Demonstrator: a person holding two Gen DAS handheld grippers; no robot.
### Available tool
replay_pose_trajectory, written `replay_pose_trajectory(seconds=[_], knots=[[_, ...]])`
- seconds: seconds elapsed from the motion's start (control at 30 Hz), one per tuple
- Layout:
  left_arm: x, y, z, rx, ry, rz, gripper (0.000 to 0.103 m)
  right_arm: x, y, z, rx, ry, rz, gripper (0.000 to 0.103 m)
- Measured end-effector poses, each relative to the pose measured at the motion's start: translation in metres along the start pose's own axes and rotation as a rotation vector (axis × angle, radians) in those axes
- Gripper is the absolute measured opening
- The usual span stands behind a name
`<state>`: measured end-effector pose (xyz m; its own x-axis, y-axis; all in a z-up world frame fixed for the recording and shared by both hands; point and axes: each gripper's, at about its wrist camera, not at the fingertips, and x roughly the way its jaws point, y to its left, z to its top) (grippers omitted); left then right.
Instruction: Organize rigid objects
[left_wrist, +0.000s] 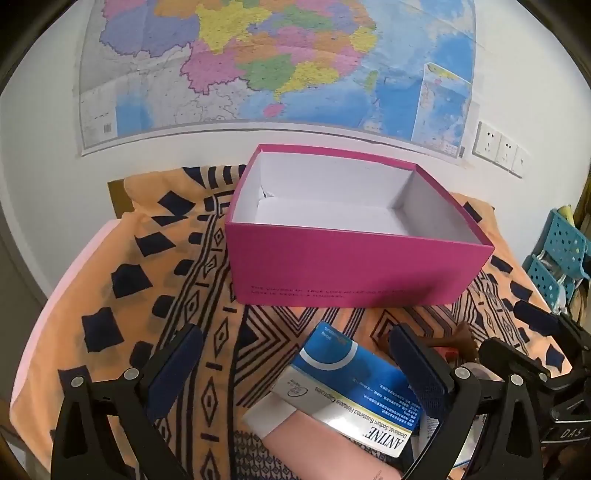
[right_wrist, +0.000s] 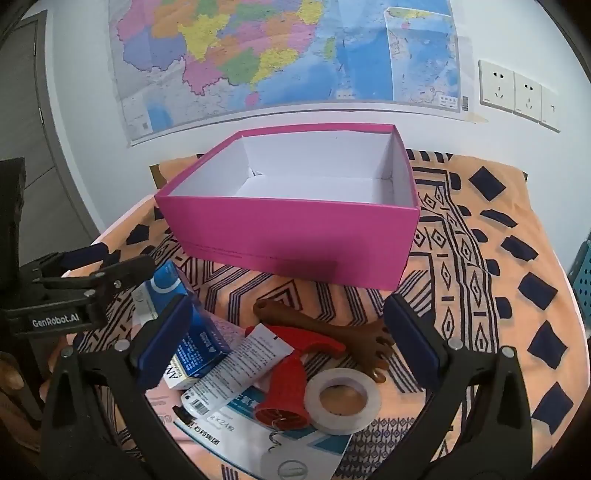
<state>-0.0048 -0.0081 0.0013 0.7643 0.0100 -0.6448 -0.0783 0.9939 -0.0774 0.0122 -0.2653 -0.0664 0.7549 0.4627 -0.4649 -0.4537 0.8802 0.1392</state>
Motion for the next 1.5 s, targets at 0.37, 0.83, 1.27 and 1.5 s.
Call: replay_pose_trajectory(seconds=[0.37, 0.83, 1.27, 1.5], knots=[[0.000, -0.002, -0.002, 0.012, -0.007, 0.014, 0.103, 0.008, 0.041, 0.004, 0.005, 0.004, 0.009, 0.103], [-0.002, 0.000, -0.003, 0.013, -0.011, 0.016, 0.103, 0.010, 0.042, 0.003, 0.007, 0.006, 0.025, 0.103], [-0.001, 0.001, -0.003, 0.014, -0.011, 0.018, 0.103, 0.009, 0.043, 0.005, 0.009, 0.009, 0.038, 0.103], [-0.001, 0.000, -0.003, 0.010, -0.004, 0.020, 0.103, 0.011, 0.043, 0.004, 0.014, 0.017, 0.055, 0.103]])
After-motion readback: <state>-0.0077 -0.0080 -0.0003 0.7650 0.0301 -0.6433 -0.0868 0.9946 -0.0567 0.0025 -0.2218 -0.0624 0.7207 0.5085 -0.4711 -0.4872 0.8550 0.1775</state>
